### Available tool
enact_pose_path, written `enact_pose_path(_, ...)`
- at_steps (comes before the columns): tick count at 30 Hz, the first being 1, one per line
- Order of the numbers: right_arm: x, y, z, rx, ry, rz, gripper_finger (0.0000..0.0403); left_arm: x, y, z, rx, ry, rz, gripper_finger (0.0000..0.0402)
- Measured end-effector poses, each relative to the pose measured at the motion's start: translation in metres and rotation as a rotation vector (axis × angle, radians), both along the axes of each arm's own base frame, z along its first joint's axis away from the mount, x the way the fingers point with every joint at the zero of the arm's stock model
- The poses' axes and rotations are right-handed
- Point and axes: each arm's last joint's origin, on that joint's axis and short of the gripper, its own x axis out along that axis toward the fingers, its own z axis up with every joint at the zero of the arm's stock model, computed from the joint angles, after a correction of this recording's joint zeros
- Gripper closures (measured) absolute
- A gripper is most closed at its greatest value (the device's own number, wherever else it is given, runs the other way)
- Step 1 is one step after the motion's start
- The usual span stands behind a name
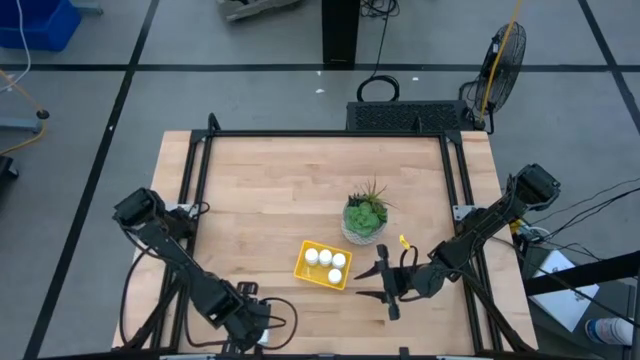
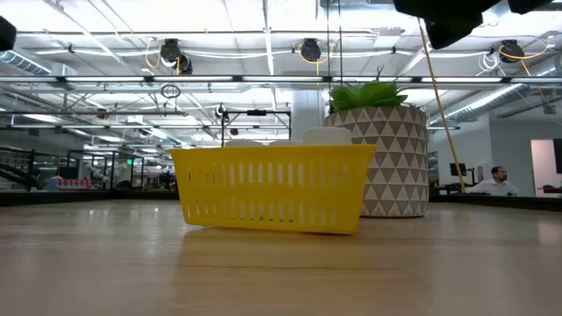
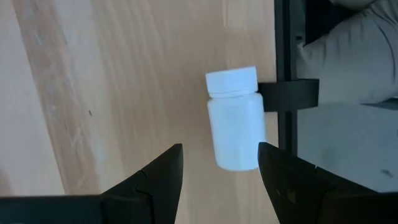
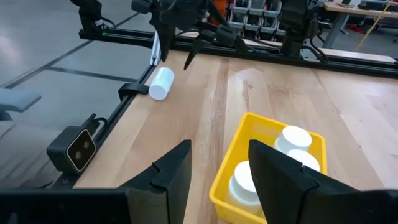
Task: Pick and place pill bottles into a basket
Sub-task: Put the white pill bottle into the yellow bin
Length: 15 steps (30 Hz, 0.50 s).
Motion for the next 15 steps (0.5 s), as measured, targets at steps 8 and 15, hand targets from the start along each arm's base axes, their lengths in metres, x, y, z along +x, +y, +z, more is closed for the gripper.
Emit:
enact_pose_path(8,0.000,0.000,0.000,-0.001,0.002,0.000,0.0252,0.001,-0.002,0.001,-0.018,-0.025,-0.019,0.0173)
enact_pose_path(15,0.000,0.000,0.000,-0.002,0.002,0.000,0.0252,-0.002,-0.011,0.002,-0.044,-0.054,0.025,0.0135)
